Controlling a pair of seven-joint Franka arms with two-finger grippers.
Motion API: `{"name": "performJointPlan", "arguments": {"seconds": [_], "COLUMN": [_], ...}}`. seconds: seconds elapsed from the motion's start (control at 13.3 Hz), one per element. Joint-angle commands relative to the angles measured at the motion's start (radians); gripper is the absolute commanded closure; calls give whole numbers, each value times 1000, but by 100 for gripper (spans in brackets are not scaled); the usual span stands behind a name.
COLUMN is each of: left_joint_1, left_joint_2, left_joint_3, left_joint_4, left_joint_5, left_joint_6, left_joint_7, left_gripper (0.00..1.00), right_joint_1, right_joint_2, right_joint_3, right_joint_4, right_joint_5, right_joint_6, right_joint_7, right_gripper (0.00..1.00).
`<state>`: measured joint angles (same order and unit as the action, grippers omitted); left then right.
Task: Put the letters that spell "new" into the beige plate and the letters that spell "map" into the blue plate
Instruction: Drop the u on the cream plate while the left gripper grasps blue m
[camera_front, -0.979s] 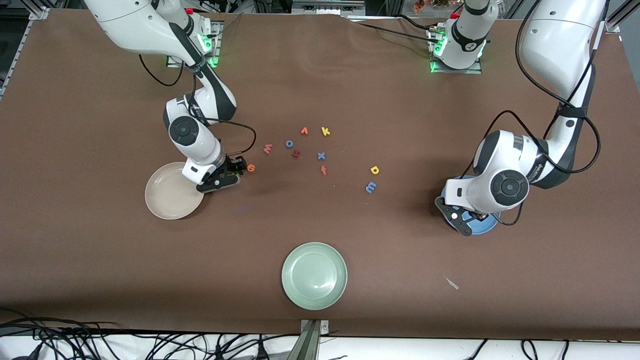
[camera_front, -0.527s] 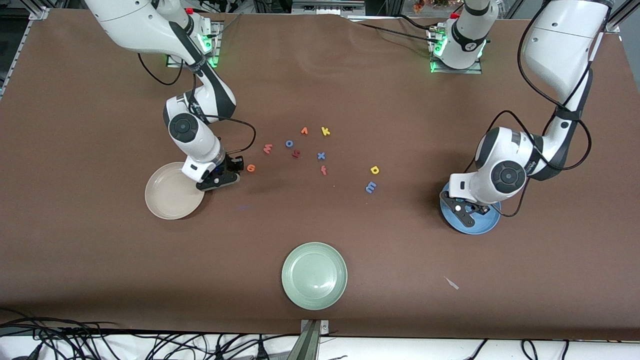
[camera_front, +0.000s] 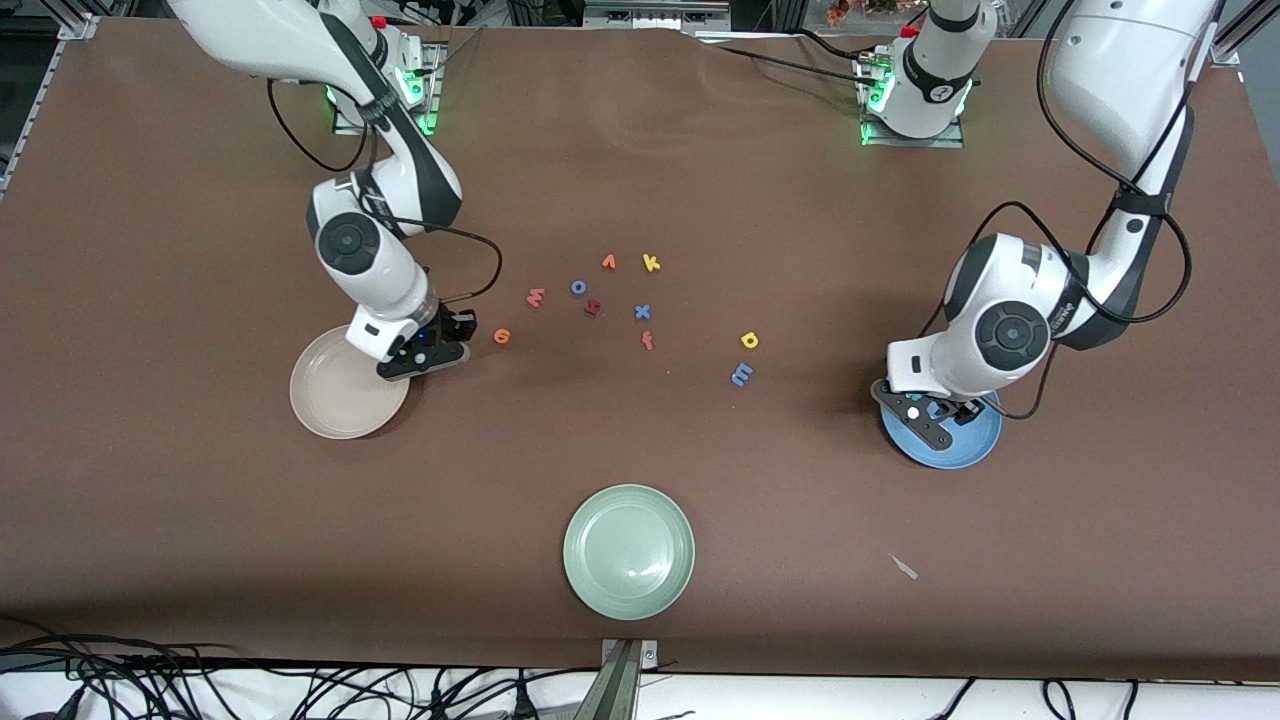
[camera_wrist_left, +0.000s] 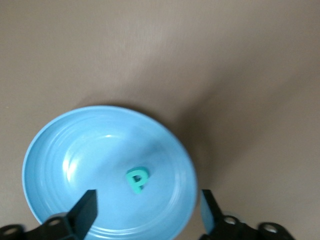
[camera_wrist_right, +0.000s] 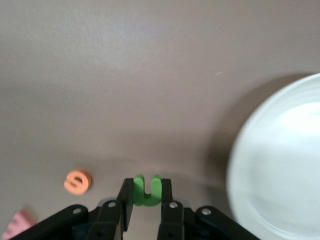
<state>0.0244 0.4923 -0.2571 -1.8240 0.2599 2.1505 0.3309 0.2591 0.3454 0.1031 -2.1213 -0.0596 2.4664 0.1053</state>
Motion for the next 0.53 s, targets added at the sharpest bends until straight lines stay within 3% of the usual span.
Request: {"name": "performJointPlan", "arguments": {"seconds": [0.0, 0.23, 0.38, 0.45], "left_joint_1": [-11, -41, -125, -162], "left_joint_2": [-6, 43, 98, 133], "left_joint_3": [-63, -108, -106, -105], "left_joint_4": [40, 77, 149, 172], "left_joint_5": [12, -39, -42, -36], "left_joint_6": [-60, -49, -49, -35], "left_joint_7": [-258, -536, -695, -758], "left_gripper": [0, 0, 0, 0], "right_joint_1": [-58, -214, -224, -224], "right_joint_2": [-80, -86, -79, -69], "right_joint_3": [-19, -19, -23, -31], "right_joint_4": [37, -21, -92, -115], "right_joint_5": [-14, -29, -29, -29], "right_joint_6": [-159, -104, 7, 50], "right_joint_7": [-152, -352, -372, -372], "right_gripper": [87, 87, 83, 76]}}
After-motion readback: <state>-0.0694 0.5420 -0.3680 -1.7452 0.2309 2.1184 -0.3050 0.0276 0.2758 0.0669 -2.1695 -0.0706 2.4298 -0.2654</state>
